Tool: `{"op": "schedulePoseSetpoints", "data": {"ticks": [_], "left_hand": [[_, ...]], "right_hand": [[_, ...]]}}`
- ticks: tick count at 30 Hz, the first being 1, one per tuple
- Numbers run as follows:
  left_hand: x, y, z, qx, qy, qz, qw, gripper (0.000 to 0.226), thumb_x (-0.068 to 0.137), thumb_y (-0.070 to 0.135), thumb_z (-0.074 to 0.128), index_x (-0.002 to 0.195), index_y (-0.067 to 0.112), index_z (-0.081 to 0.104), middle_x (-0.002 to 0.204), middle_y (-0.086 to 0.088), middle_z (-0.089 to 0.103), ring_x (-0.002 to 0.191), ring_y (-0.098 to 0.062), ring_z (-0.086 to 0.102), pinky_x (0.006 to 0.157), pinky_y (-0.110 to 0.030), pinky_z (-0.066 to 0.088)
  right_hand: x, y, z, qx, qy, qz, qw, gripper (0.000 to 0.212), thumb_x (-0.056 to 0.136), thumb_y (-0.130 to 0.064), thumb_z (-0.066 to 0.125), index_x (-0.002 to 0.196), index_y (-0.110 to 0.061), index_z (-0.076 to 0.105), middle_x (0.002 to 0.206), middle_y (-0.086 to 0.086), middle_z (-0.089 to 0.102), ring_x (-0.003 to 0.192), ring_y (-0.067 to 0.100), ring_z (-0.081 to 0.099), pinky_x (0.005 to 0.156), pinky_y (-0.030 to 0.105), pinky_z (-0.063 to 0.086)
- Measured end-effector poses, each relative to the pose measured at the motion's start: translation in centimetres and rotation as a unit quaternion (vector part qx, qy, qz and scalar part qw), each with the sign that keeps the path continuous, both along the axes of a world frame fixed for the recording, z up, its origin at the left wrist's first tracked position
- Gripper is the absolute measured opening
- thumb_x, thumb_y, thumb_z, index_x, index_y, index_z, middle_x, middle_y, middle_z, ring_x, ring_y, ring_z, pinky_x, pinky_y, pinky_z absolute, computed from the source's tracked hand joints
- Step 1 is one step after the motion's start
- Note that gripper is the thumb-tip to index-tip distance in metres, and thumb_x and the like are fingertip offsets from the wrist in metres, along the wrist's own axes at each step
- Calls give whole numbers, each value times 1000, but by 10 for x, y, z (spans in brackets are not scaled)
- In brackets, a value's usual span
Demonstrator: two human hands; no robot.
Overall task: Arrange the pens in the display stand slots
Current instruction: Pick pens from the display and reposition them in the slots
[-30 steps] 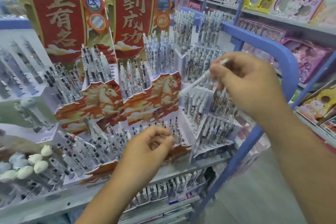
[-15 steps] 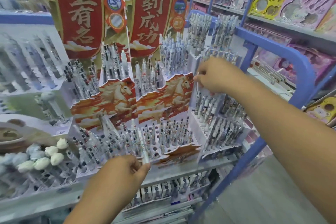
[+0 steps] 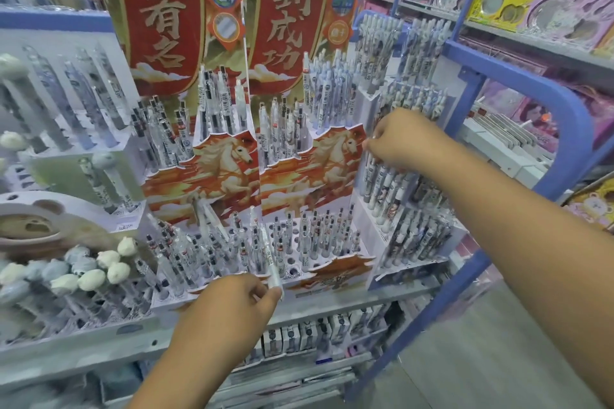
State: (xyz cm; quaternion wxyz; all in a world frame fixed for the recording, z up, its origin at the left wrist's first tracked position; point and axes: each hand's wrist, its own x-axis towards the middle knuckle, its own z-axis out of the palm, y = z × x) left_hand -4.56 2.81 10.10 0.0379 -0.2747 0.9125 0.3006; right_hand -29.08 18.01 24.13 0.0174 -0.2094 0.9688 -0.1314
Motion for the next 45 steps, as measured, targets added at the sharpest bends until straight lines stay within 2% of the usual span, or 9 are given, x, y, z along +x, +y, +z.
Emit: {"op": "schedulePoseSetpoints", "data": {"ticks": [3, 9, 18, 21, 26, 29, 34, 39, 45], "left_hand": [[-1, 2, -2, 0, 7, 7, 1000, 32, 95, 58, 54, 83, 32, 67, 72, 8, 75, 62, -9, 69, 68, -31, 60], [-2, 7, -7, 9, 17, 10, 1000, 31, 96, 56, 54, 82, 31, 66, 72, 7, 75, 64, -9, 70, 71, -32, 61], [-9, 19, -12, -52, 48, 39, 997, 40, 91, 63, 58, 87, 23, 52, 67, 5, 60, 60, -13, 57, 52, -29, 45], [-10, 29, -16, -102, 57, 47, 992, 49, 89, 65, 61, 103, 21, 45, 65, 6, 56, 54, -12, 51, 44, -28, 36], [-11, 35, -20, -102, 99, 52, 989, 23, 99, 39, 55, 98, 21, 42, 60, 2, 54, 48, -13, 47, 43, -31, 33], [-6, 40, -21, -72, 131, 62, 987, 22, 100, 34, 54, 89, 23, 39, 58, 2, 52, 46, -13, 43, 43, -30, 29], [-4, 49, -23, -42, 153, 63, 985, 21, 99, 29, 56, 91, 23, 38, 61, 4, 51, 50, -7, 44, 42, -27, 27], [7, 49, -32, -21, 161, 87, 983, 27, 94, 36, 64, 83, 28, 41, 62, 4, 58, 56, -9, 55, 56, -32, 47], [13, 57, -33, 28, 188, 113, 975, 29, 88, 30, 71, 72, 27, 47, 56, 2, 60, 54, -7, 57, 54, -23, 44]], "right_hand": [[-2, -5, -1, 22, 31, -7, 999, 26, 92, -22, 63, 70, -8, 59, 58, 6, 49, 51, 23, 47, 52, 27, 41], [-1, -5, -8, 60, 103, 18, 993, 9, 90, -17, 64, 86, -15, 71, 88, 10, 72, 72, 26, 64, 55, 28, 47], [-7, -3, 1, 119, 86, 37, 988, 12, 91, -19, 63, 80, -18, 68, 85, 6, 68, 82, 30, 65, 65, 36, 54], [0, -2, 3, 118, 75, 34, 990, 23, 93, -37, 68, 86, -16, 74, 85, 7, 71, 81, 29, 67, 65, 35, 54], [42, 4, 7, 34, 192, 23, 981, 36, 98, -48, 58, 105, -16, 74, 97, 6, 75, 84, 27, 70, 54, 29, 45], [97, 5, -5, -122, 109, 146, 976, 17, 101, -35, 54, 98, -29, 69, 84, -13, 67, 66, 7, 64, 48, 23, 50], [149, -7, -90, -43, -9, 279, 959, 21, 103, -31, 46, 113, -29, 64, 103, -9, 65, 88, 12, 61, 74, 31, 52], [159, -5, -140, -49, -108, 248, 962, 36, 106, -27, 41, 140, -36, 46, 126, -2, 62, 106, 23, 62, 86, 43, 54], [158, -6, -159, -214, -322, 122, 914, 31, 105, -28, 46, 128, -45, 59, 112, -7, 71, 90, 24, 72, 79, 41, 58]]}}
